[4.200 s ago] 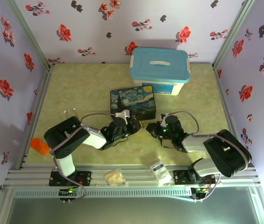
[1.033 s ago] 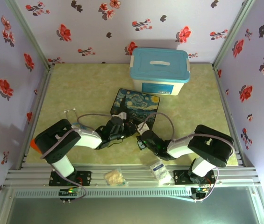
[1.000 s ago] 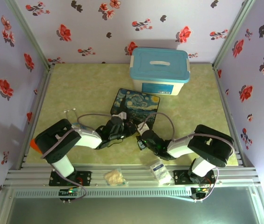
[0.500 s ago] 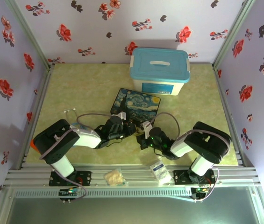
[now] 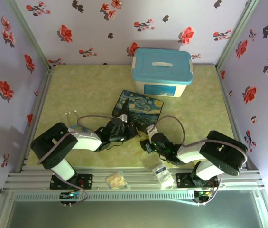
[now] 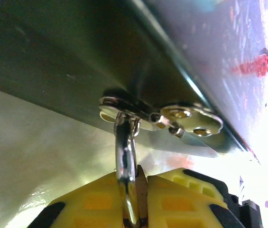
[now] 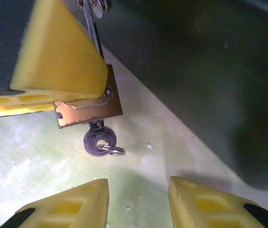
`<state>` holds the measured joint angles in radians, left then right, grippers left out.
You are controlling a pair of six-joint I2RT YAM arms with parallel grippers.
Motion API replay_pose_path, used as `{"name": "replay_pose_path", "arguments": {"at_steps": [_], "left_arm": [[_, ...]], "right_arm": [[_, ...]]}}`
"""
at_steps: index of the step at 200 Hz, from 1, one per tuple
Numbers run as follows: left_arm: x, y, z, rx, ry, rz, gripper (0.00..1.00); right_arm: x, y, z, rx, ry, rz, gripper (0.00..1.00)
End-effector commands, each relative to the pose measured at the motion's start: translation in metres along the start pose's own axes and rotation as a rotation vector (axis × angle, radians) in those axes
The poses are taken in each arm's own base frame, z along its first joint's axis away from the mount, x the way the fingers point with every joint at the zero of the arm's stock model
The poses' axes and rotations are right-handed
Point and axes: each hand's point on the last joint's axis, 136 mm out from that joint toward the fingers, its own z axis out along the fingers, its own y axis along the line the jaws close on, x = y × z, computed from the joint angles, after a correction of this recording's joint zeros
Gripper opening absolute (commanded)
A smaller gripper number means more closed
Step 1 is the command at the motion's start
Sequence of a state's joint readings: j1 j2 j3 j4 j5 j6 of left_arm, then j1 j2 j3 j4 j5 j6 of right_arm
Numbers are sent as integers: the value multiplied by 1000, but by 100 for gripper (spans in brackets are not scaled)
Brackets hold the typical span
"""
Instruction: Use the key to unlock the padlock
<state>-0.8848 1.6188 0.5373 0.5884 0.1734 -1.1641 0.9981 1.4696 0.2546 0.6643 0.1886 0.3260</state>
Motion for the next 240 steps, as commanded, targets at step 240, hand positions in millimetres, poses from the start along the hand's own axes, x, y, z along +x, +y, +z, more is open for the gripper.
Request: {"name": "replay_pose_path", "arguments": {"at_steps": [240], "left_arm": [[3, -8, -10, 53, 15, -15, 4]], "right_arm": [[-45, 3, 23, 172, -174, -222, 19]]}}
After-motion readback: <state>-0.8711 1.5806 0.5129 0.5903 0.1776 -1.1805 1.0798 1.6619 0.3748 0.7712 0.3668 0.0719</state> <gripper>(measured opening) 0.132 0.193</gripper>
